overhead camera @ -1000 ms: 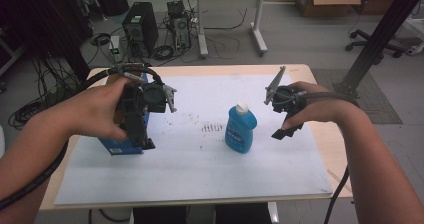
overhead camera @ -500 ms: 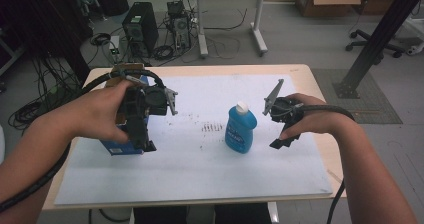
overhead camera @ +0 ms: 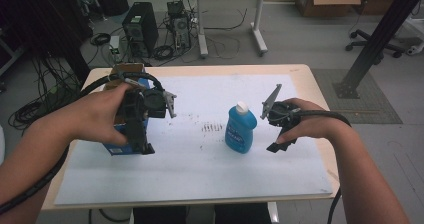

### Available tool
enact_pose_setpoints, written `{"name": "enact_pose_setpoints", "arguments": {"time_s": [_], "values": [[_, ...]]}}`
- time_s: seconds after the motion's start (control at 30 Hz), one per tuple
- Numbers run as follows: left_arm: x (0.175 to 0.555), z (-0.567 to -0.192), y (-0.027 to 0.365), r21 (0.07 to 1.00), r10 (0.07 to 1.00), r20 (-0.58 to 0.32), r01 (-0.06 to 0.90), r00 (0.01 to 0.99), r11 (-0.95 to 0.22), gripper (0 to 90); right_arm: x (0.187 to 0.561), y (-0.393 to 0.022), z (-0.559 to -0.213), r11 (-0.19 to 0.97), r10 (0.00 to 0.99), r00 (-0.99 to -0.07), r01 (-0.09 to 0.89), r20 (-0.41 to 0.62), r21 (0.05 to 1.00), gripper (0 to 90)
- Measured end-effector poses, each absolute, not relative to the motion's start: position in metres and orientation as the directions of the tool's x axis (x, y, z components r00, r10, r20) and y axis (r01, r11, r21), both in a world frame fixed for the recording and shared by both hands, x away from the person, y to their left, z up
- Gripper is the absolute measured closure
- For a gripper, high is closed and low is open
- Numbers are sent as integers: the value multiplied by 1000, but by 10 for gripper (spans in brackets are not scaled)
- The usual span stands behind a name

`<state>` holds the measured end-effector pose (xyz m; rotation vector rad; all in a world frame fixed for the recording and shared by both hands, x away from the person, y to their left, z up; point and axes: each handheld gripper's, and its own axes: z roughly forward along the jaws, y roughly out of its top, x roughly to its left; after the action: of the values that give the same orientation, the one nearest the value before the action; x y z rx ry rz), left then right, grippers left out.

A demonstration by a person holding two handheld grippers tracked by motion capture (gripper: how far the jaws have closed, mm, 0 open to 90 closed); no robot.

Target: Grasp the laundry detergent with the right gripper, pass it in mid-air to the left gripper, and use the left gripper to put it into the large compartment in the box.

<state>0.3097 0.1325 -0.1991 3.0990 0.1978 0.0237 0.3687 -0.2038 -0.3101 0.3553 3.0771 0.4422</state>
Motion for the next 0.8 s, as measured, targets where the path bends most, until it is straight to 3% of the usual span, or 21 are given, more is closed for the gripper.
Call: {"name": "enact_pose_setpoints", "arguments": {"time_s": [0.8], "values": [[311,-207,131,30,131,5,131,991,-991,2,363,-198,-356,829,313,-949,289,30,480,59]]}}
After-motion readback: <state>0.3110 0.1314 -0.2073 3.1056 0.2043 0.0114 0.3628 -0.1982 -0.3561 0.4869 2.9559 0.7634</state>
